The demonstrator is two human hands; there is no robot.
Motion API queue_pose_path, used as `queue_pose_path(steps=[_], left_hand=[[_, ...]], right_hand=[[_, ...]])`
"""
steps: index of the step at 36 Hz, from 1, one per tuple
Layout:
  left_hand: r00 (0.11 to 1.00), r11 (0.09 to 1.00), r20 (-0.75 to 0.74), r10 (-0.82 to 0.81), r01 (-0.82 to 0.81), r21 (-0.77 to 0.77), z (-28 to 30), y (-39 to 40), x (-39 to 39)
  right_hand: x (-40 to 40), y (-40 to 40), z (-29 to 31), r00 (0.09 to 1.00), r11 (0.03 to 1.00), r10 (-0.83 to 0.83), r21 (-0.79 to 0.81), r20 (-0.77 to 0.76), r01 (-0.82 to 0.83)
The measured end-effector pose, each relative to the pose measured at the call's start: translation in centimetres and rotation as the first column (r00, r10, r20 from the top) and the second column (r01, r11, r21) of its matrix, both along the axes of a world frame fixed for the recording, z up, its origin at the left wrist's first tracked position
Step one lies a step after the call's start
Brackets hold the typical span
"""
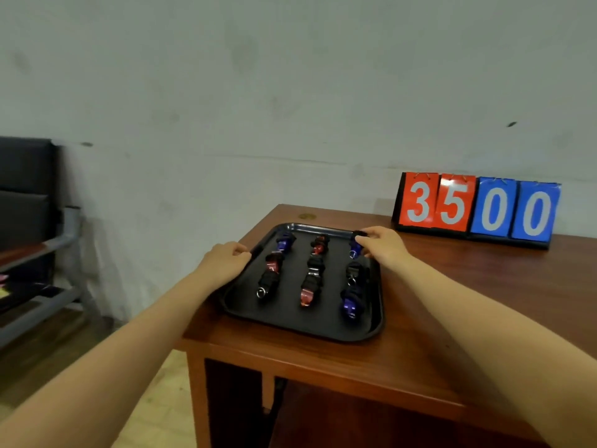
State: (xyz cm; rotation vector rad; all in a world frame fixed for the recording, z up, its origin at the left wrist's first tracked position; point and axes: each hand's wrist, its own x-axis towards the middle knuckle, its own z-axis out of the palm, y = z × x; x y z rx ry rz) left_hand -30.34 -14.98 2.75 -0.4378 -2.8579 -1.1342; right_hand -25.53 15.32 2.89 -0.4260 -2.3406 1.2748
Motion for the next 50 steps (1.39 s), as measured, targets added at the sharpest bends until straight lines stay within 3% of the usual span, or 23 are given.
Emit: queue_pose_path(steps=[4, 9, 21, 30, 32, 35, 37, 41, 45, 50], left_hand=[[0.998, 0.998, -0.041, -0.041, 0.043, 0.044, -0.8, -0.6, -1.0], [0.996, 0.989, -0.050, -0.068, 0.074, 0.131, -1.0, -0.5, -1.7], [0.997, 0.989, -0.068, -0.046, 0.055, 0.139, -1.5, -0.8, -1.8], [0.998, 0.991, -0.048, -0.032, 0.038, 0.128, -1.3, -0.6, -0.2], [0.998, 0.993, -0.052, -0.017, 0.023, 0.114, -1.4, -0.3, 0.4], [0.998, 0.997, -0.048, 0.031, -0.027, 0.073, -1.6, 0.2, 1.4], [0.998, 0.998, -0.035, 0.058, -0.057, 0.040, -1.8, 0.5, 1.8], [0.999, 0.998, -0.006, 0.037, -0.037, -0.050, -2.0, 1.2, 3.4], [1.000, 0.998, -0.019, -0.021, 0.020, -0.054, -1.7, 1.4, 5.4], [0.993, 0.986, -0.117, -0.007, -0.012, -0.163, -2.8, 1.9, 7.9]], right_hand=[[-1.4, 0.0, 0.3, 0.999, 0.994, -0.026, 0.108, 0.042, 0.022], [-1.7, -0.1, 0.2, 0.987, 0.927, -0.076, 0.374, 0.144, 0.017], [-1.0, 0.0, 0.0, 0.983, 0.929, -0.130, 0.361, 0.127, 0.076], [4.9, -0.3, -1.9, 0.992, 0.980, -0.122, 0.150, -0.042, 0.127], [6.0, 0.4, -2.4, 0.991, 0.992, -0.124, -0.025, -0.046, 0.123], [7.0, 1.3, -2.1, 0.991, 0.929, -0.131, -0.354, -0.030, 0.112], [7.5, 1.8, -2.0, 0.993, 0.919, -0.122, -0.378, -0.002, 0.112], [9.8, 2.2, -2.0, 0.992, 0.945, -0.122, -0.301, 0.041, 0.128], [13.2, 2.1, -1.6, 0.983, 0.988, -0.136, -0.060, 0.124, 0.144], [17.2, 2.3, -1.4, 0.973, 0.973, -0.174, 0.178, 0.151, 0.147]])
